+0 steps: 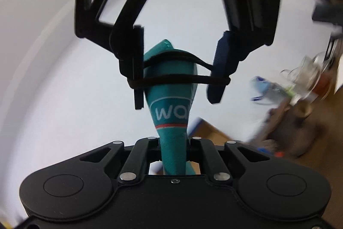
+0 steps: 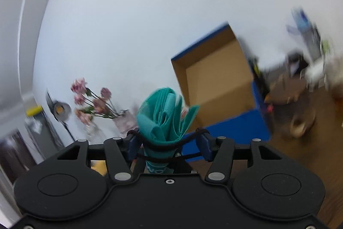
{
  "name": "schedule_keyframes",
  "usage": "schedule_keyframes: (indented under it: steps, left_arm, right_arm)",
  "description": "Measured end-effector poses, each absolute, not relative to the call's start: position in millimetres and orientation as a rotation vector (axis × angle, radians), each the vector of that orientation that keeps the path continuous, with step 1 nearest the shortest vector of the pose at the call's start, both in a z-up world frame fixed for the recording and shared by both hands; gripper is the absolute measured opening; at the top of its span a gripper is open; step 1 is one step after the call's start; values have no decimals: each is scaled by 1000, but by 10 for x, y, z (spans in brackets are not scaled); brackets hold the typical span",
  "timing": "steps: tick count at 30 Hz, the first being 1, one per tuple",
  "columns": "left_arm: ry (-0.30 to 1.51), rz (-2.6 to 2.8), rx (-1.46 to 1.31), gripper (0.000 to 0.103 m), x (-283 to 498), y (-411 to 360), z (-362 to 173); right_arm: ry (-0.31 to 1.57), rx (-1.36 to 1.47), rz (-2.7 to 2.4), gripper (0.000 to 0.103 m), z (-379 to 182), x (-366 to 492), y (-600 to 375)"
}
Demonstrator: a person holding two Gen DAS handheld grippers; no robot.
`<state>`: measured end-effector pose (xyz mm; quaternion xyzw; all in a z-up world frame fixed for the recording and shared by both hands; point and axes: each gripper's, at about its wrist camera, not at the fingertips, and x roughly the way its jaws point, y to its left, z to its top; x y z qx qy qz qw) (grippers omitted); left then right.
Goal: Fold shopping bag
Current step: 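Pull the black band snug around the bag's rolled top with the right gripper while the left gripper holds it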
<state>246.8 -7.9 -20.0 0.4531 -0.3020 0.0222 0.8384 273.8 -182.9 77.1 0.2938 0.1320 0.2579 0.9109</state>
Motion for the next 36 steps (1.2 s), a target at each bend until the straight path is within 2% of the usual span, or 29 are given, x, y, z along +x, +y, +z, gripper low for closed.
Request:
schedule_keyframes:
  steps: [3, 9, 17, 25, 30, 36]
  left_arm:
    - [-644, 16, 1076, 10, 2538, 20, -309]
    - [-666, -1, 1093, 11, 2535, 83, -354]
    - [-642, 10, 1088, 11, 2576, 42, -333]
    - [-614, -3, 1050, 11, 2531, 38, -309]
    - [-671, -1, 1044, 10, 2472, 21, -349]
    - [-767, -24, 1095, 10, 2446, 146, -395]
  right_arm:
    - [285, 638, 506, 59, 694, 2729, -1910]
    - [295, 708, 505, 58, 562, 2751, -1932]
    - [165, 627, 397, 59, 614, 2601, -1784]
    - [219, 723, 393, 58, 482, 2626, -1762]
    - [179, 719, 379, 58, 506, 2590, -1769]
    - [225, 685, 430, 58, 562, 2637, -1831]
